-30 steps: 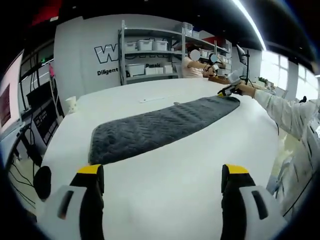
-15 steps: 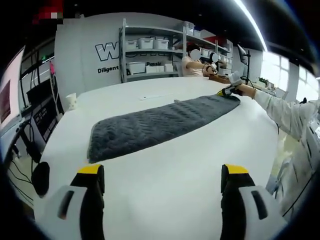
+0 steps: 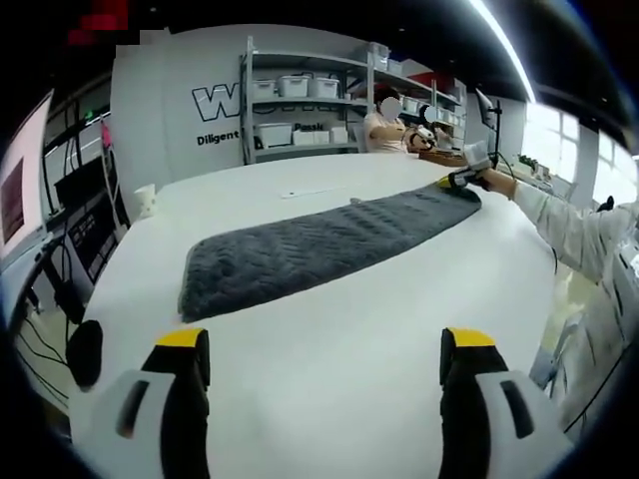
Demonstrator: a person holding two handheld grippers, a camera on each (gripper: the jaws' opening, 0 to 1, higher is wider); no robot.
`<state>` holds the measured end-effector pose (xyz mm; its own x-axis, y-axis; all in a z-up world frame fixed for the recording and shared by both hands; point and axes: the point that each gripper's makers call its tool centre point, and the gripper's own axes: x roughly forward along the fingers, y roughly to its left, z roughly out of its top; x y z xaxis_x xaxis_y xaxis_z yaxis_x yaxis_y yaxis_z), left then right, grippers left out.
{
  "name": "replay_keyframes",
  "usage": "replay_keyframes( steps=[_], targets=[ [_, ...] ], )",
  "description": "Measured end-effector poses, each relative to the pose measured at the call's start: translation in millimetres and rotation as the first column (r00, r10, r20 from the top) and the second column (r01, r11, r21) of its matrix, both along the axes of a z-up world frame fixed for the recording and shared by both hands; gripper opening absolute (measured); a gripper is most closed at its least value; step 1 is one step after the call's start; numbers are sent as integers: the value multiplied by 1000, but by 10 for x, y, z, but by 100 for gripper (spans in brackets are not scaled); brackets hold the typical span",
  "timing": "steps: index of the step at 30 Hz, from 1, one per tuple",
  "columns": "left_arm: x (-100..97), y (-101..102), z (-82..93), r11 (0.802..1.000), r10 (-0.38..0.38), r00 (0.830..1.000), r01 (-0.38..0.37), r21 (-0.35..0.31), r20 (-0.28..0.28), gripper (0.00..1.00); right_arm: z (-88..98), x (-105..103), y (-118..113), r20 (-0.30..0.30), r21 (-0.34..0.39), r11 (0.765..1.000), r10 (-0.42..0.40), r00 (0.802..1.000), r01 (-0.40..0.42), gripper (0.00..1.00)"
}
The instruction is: Open the folded towel by lifting each exposed corner and separating the folded layers until the towel lies flat within the target outline without major curled edges
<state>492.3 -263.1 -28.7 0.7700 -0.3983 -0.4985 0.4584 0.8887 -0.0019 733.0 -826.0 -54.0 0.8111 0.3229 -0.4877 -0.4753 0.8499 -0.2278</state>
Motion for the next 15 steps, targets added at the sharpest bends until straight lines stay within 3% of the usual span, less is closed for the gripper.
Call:
replay_keyframes(
  steps=[15],
  targets=[
    [-42, -38, 2, 1000, -8, 1000, 8, -10, 3, 93, 344, -496, 120, 112, -28, 998, 61, 992, -58, 0]
  ],
)
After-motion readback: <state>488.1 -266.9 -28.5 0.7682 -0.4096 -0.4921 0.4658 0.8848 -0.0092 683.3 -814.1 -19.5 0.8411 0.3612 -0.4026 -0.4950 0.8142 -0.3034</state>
